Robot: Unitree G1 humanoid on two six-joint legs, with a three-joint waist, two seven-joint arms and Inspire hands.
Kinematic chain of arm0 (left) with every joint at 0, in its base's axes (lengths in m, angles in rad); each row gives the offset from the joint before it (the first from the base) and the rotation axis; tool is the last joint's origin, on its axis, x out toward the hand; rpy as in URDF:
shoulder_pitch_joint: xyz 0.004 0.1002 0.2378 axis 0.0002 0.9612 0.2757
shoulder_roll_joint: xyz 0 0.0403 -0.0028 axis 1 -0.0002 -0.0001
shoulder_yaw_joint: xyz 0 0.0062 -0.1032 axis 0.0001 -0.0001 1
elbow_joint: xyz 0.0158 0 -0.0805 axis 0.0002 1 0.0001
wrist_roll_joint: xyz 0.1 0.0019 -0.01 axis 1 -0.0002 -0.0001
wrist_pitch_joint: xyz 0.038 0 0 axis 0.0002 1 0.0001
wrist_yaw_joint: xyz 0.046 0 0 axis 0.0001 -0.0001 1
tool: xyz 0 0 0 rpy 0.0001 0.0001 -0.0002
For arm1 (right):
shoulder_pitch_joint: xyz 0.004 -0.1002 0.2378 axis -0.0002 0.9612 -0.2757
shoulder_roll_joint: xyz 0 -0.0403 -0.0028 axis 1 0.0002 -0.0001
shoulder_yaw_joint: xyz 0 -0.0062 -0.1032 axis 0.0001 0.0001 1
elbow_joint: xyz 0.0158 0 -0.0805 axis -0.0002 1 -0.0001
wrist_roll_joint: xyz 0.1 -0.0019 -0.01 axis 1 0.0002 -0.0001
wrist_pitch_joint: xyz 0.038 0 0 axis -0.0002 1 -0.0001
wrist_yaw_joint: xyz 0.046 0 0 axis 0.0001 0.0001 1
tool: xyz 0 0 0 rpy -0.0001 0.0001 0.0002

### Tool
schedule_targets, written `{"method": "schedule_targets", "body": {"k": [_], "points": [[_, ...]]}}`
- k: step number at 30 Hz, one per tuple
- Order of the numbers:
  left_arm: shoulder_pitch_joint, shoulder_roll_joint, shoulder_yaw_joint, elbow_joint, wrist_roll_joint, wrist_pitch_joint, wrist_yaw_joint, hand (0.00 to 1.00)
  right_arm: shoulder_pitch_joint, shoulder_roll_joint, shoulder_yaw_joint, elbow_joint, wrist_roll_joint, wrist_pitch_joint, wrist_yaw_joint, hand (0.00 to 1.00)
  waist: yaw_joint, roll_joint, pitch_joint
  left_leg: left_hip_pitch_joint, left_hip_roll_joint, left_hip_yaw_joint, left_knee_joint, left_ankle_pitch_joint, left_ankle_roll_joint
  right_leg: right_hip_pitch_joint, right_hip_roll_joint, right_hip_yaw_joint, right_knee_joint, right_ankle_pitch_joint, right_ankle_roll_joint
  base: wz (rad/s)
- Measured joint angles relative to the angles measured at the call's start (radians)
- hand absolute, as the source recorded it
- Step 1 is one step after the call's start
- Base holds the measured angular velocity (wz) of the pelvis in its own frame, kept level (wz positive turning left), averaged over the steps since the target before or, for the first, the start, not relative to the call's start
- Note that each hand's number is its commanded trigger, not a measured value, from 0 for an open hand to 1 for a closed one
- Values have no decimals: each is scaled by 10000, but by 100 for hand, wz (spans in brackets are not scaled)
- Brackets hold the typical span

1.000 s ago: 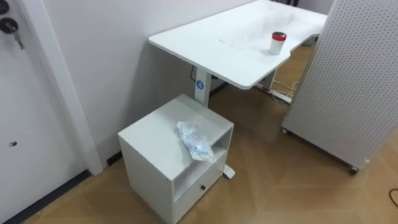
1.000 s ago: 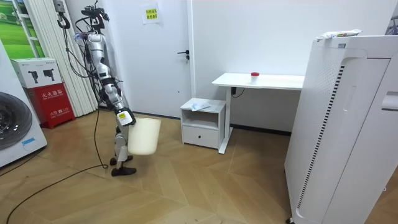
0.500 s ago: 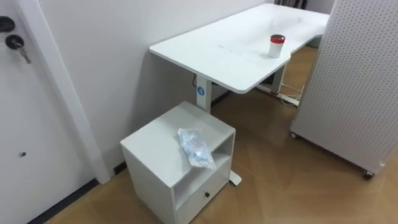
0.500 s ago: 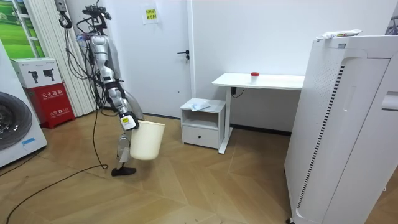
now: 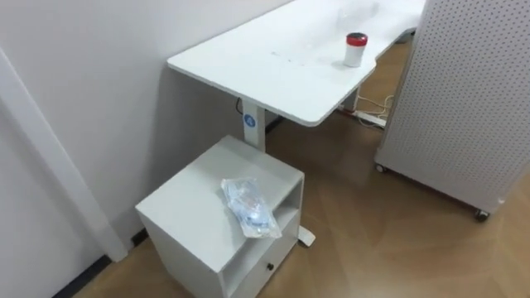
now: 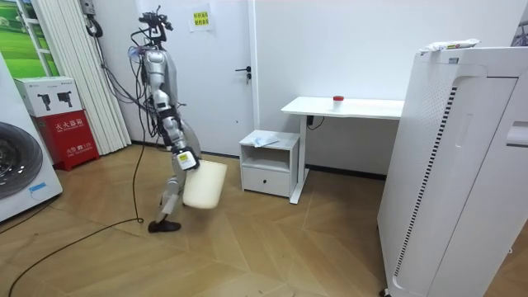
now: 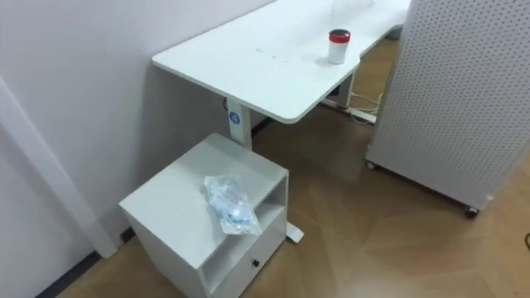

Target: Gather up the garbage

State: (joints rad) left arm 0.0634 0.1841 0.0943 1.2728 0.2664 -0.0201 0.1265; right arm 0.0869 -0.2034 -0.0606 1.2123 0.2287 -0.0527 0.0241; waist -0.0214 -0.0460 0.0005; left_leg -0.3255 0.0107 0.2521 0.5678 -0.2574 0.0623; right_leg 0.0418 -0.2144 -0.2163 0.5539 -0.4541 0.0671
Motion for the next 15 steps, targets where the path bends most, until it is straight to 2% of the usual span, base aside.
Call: {"method": "schedule_targets", "body": {"k": [1,2,4,5,6,8,9,10,11,12,13,14,15], "points": [[-149,47,-9,-1,-58,-146,14,0,-88,5,-5,-117,-10,0,-7,100,27,-56,32,171,-209,92,1,-139,131,-430,-300,186,1071,123,106,11],[-210,69,-20,-10,-158,-199,19,0,-129,2,0,-212,-18,0,-8,100,32,-60,34,255,-271,167,16,-216,197,-626,-447,260,1603,266,108,5],[-304,143,-264,-250,-435,-305,160,0,-259,0,118,-479,-52,-57,124,100,-33,27,34,623,-410,182,-113,-467,338,-1190,-800,226,3081,1315,-23,0],[-340,148,-328,-279,-432,-345,205,0,-313,4,164,-474,-85,-68,166,100,-33,68,24,742,-425,178,-226,-495,374,-1312,-834,234,3358,1641,-58,0],[-365,143,-391,-306,-433,-428,222,0,-390,2,191,-454,-144,-116,254,100,17,220,28,994,-434,104,-480,-520,417,-1529,-861,246,3778,2278,-132,-6],[-366,143,-410,-357,-421,-624,366,0,-544,18,205,-474,-133,-129,412,100,74,316,66,1210,-360,95,-835,-518,424,-2143,-798,251,4048,2044,-47,-9],[-363,133,-437,-362,-424,-734,418,0,-581,8,205,-478,-77,-194,451,100,77,452,121,1347,-257,96,-979,-514,424,-2524,-606,158,3825,1614,-39,-5],[-365,136,-611,-377,-487,-798,471,0,-595,8,224,-471,75,-283,437,100,68,523,123,1484,-169,58,-1155,-509,409,-2774,-353,111,3055,1376,-84,0],[-350,136,-694,-380,-570,-811,503,0,-598,7,268,-444,75,-313,420,100,45,547,103,1527,-154,34,-1243,-495,385,-2868,-240,112,2492,1344,-80,9],[-368,130,-803,-384,-620,-832,572,0,-608,3,297,-394,73,-356,422,100,15,512,106,1626,-153,-6,-1364,-488,367,-2865,-95,85,1105,1371,-76,11],[-371,127,-794,-372,-710,-895,583,0,-632,16,389,-320,68,-429,426,100,12,415,62,1676,-181,-7,-1429,-495,304,-2864,52,35,-301,1706,100,17],[-367,86,-799,-363,-790,-917,595,0,-641,20,389,-247,64,-454,417,100,-25,505,92,1748,-140,-119,-1414,-497,223,-2793,128,3,-433,1858,44,0],[-325,75,-775,-374,-794,-993,596,0,-691,52,405,-63,52,-547,430,100,48,507,55,1925,-77,-141,-1639,-417,94,-2562,361,-29,-880,1970,-11,-12]]}}
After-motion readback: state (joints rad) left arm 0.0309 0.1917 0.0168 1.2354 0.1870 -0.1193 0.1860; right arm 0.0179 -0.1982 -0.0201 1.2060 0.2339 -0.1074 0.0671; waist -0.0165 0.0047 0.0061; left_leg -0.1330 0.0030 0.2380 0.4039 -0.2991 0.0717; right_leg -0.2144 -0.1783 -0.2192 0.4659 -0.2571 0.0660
